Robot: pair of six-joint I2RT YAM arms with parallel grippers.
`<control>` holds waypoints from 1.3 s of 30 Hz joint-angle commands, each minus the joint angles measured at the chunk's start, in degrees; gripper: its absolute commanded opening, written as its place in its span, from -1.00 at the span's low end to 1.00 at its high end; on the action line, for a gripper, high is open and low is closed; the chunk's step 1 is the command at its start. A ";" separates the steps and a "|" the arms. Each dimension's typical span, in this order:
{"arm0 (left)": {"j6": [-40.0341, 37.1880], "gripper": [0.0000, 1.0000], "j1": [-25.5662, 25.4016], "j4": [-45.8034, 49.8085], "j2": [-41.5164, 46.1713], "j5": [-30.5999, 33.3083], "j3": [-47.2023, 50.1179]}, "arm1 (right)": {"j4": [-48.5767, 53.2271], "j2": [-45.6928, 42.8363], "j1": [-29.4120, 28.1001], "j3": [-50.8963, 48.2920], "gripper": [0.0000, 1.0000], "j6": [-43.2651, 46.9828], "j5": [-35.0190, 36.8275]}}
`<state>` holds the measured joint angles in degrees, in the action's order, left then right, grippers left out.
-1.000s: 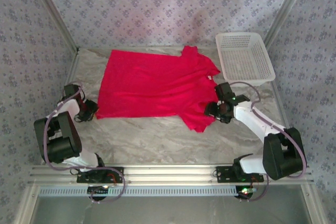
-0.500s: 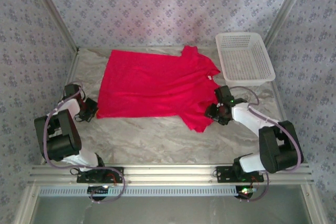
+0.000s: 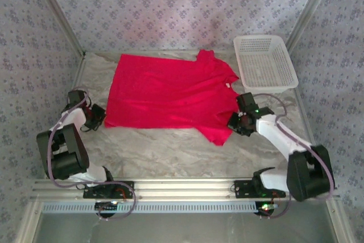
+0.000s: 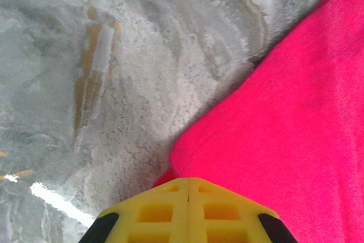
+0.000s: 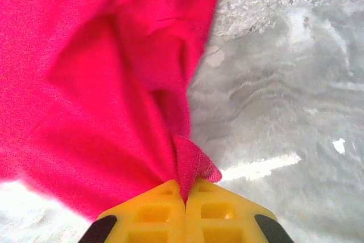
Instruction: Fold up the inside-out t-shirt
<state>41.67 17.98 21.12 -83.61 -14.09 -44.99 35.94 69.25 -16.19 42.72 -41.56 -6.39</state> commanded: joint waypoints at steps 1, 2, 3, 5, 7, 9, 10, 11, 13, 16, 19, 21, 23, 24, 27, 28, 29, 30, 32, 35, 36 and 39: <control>0.51 -1.00 -0.99 1.91 3.15 -0.83 -0.95 | 11.73 -6.37 0.29 1.76 -1.00 -0.45 -3.98; 0.43 -1.00 -1.20 2.19 3.70 -0.93 -0.97 | 12.91 -7.73 0.33 1.54 -1.00 -1.41 -5.15; 0.34 -1.00 -1.43 2.62 4.41 -0.86 -0.97 | 14.16 -9.34 0.19 1.09 -1.00 -2.11 -6.61; -0.01 -1.00 -1.63 3.53 5.61 -0.88 -0.89 | 17.07 -12.16 0.16 0.53 -1.00 -3.46 -8.28; -0.46 -1.00 -1.62 4.63 7.24 -0.78 -0.88 | 20.70 -15.47 0.08 0.48 -1.00 -4.18 -8.63; -1.01 -1.00 -1.63 6.02 8.80 -0.80 -0.85 | 22.73 -18.68 -0.12 -0.20 -1.00 -6.86 -8.81; -1.38 -1.00 -1.59 6.84 9.77 -0.58 -0.69 | 23.90 -20.35 -0.25 -0.80 -1.00 -7.75 -9.04; -1.65 -1.00 -1.62 7.45 10.59 -0.48 -0.67 | 24.98 -21.56 -0.25 -1.28 -1.00 -8.27 -9.25; -2.18 -1.00 -1.63 8.93 12.61 -0.39 -0.13 | 27.37 -24.10 -0.74 -2.55 -1.00 -9.57 -10.26; -2.55 -1.00 -1.63 9.89 15.36 -0.32 1.88 | 27.94 -27.14 -3.12 -6.03 -1.00 -12.93 -10.56; -2.30 -0.98 -1.67 9.17 16.60 -1.23 5.04 | 24.86 -27.98 -6.86 -10.37 -1.00 -16.41 -11.22; -2.21 -0.83 -1.72 8.43 16.65 -1.74 6.77 | 23.07 -27.17 -9.23 -11.35 -0.74 -17.47 -10.51; -2.42 -0.62 -1.73 8.36 16.45 -1.66 7.12 | 23.22 -25.62 -10.13 -9.07 -0.30 -16.82 -8.08; -2.92 -0.58 -1.85 8.67 16.44 -1.34 6.50 | 23.88 -24.60 -10.34 -6.64 -0.16 -15.68 -6.08; -4.53 -0.48 -3.69 10.66 16.73 2.79 1.56 | 24.88 -20.10 -10.45 2.42 0.08 -11.45 1.14; -4.84 -0.46 -5.13 11.21 16.38 4.79 -0.97 | 24.12 -17.90 -10.45 5.50 0.09 -9.93 2.63; -4.93 -0.45 -6.71 11.43 15.85 6.39 -3.32 | 22.58 -15.69 -10.38 7.90 0.09 -8.51 4.03; -5.02 -0.43 -8.79 10.89 14.67 7.32 -5.89 | 19.39 -12.82 -10.37 10.30 0.10 -6.59 5.92; -4.92 -0.38 -13.24 8.34 10.76 7.47 -10.63 | 13.06 -6.05 -10.33 13.85 0.11 -3.85 6.91; -4.71 -0.34 -18.26 4.04 -0.15 3.16 -18.81 | 4.06 7.78 -8.73 21.05 0.08 -0.21 8.57; -4.53 -0.35 -19.08 2.71 -4.90 1.19 -21.61 | 1.21 13.37 -8.15 24.11 0.05 0.91 9.62; -3.40 -0.37 -19.64 -0.87 -17.39 -3.16 -29.45 | -1.23 28.97 -6.08 35.88 -0.04 2.90 11.56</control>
<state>38.00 -1.58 23.29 -92.42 -12.86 -70.54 40.71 89.19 -24.03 71.88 -43.09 0.69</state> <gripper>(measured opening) 0.320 0.486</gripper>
